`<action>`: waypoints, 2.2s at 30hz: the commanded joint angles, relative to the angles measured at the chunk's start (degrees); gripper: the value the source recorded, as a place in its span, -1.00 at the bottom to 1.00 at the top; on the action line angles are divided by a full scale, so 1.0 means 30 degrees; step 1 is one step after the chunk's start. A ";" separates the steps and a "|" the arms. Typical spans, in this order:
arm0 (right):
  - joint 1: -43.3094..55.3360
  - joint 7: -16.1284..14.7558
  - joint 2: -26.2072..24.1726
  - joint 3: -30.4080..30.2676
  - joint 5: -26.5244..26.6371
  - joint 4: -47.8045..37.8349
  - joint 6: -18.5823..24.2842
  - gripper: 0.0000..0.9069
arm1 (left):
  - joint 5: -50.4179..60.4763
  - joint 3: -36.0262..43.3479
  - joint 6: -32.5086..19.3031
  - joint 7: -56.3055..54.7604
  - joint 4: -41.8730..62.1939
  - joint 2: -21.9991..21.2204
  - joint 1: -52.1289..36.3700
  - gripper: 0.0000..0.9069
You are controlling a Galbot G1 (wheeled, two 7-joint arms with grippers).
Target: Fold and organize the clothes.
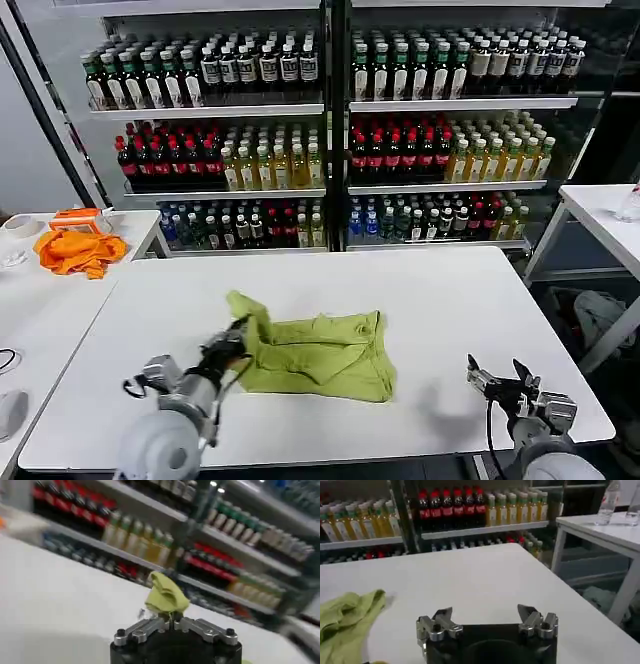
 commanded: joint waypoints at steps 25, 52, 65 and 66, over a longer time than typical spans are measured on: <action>-0.0261 0.0089 -0.0278 0.0234 0.0144 -0.0056 0.0088 1.00 | 0.3814 0.7727 -0.0999 0.0000 0.8657 -0.8013 -0.4925 1.00; 0.0564 0.0208 0.0025 -0.0238 0.0108 -0.0340 -0.0198 1.00 | 0.4715 0.1217 0.0848 -0.0281 0.2948 -0.1622 0.0524 1.00; 0.0403 0.0223 0.0110 0.0020 0.0100 -0.0394 -0.0203 1.00 | 0.3653 0.2537 0.1505 0.0721 0.4197 -0.2361 -0.0723 1.00; 0.0413 0.0229 0.0101 0.0032 0.0101 -0.0408 -0.0202 1.00 | 0.3564 0.2537 0.1455 0.0720 0.4260 -0.2413 -0.0821 1.00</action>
